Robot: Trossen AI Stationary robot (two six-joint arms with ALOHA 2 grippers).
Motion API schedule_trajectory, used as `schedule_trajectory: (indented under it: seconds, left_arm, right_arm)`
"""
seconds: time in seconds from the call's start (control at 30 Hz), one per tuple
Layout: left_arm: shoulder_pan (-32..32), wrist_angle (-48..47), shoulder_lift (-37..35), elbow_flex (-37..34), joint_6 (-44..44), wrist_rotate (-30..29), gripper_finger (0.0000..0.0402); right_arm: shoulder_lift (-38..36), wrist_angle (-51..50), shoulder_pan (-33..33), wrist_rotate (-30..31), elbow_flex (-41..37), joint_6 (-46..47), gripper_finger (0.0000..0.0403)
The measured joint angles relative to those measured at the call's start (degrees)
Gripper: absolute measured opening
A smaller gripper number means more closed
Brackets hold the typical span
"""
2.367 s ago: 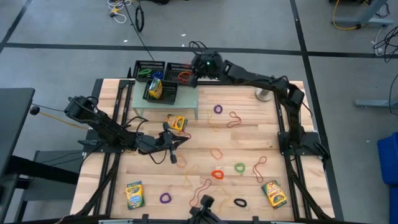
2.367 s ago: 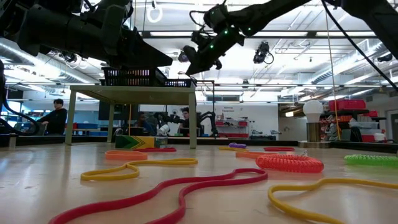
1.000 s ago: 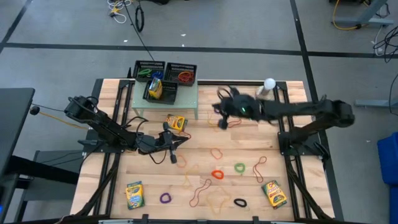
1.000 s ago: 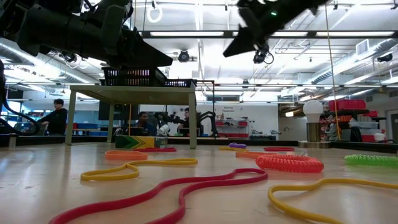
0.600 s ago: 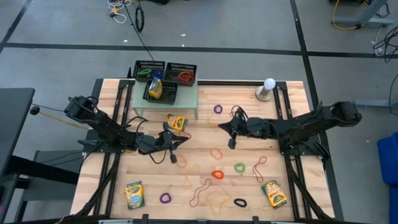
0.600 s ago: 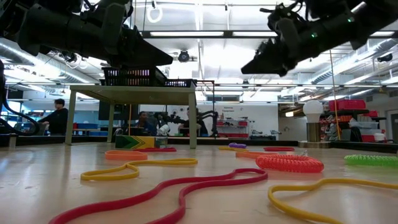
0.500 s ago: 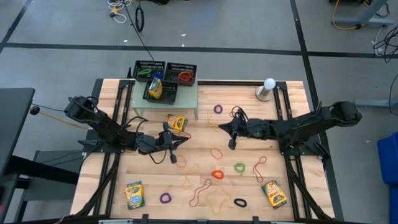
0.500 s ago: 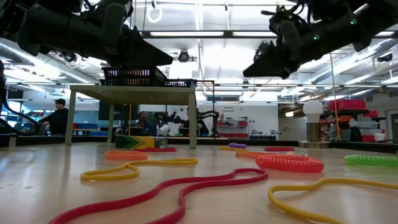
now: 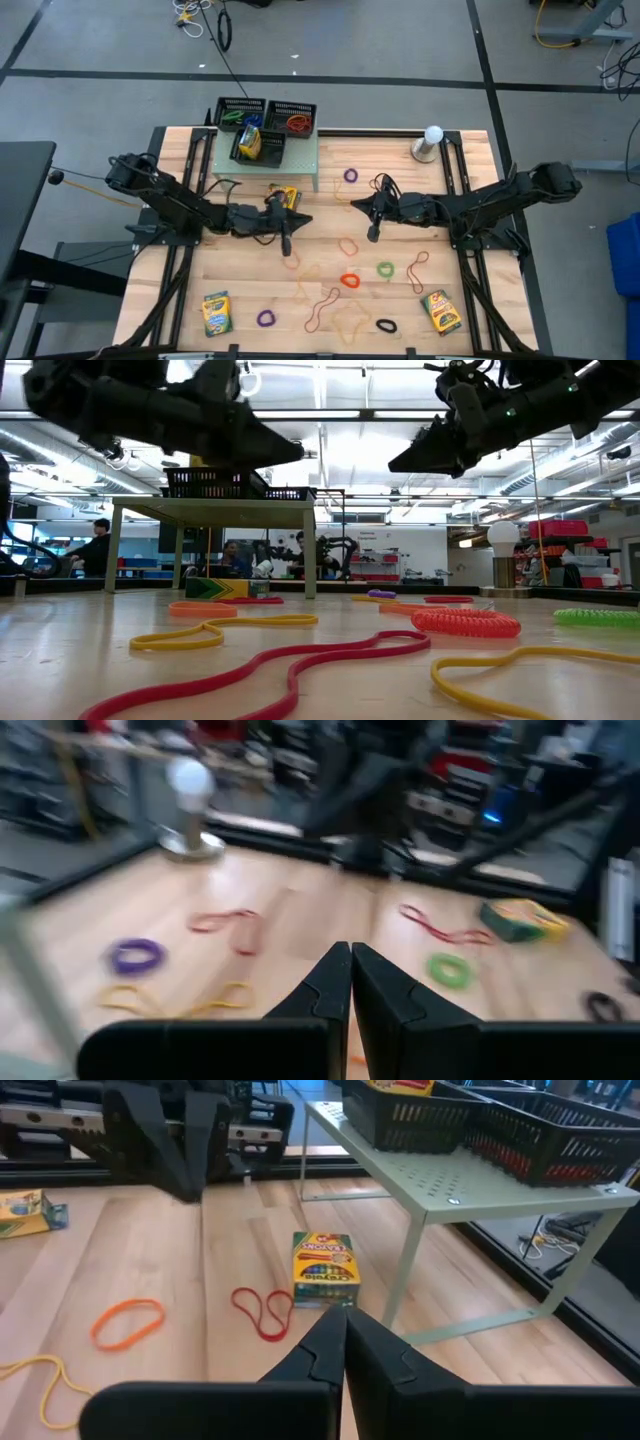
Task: Pick & Place Office Desk Supplies
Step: Put the yellow crayon box into the bottom black bin
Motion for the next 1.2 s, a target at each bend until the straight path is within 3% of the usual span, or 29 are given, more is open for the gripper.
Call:
schedule_trajectory:
  seconds: [0.17,0.37,0.47,0.67,0.93,1.2]
  left_arm:
    - [-2.9,-17.1,0.0,6.1,3.1,0.9,0.0009]
    - [-9.6,-34.0,0.0,11.3,3.5,-9.7,0.0008]
    - [-11.6,-40.1,0.0,12.0,0.0,-14.4,0.0009]
    - [-11.7,-52.2,0.0,12.4,-10.6,-13.5,0.0018]
    - [-8.1,-53.7,0.0,12.4,-14.6,-14.3,0.0027]
    - [-5.8,-54.4,0.0,12.4,-14.0,-14.9,0.0087]
  right_arm:
    - [0.0,-0.9,0.1,0.0,0.0,0.1,0.0016]
    - [0.0,-2.1,0.1,-0.1,0.0,0.1,0.0016]
    - [0.0,-3.0,0.1,-0.2,0.0,1.1,0.0016]
    - [0.0,-5.2,0.1,-0.2,0.0,2.6,0.0016]
    - [0.0,-5.7,0.2,-2.3,0.0,2.6,0.0016]
    - [0.1,-1.3,0.2,-4.8,0.0,3.2,0.0016]
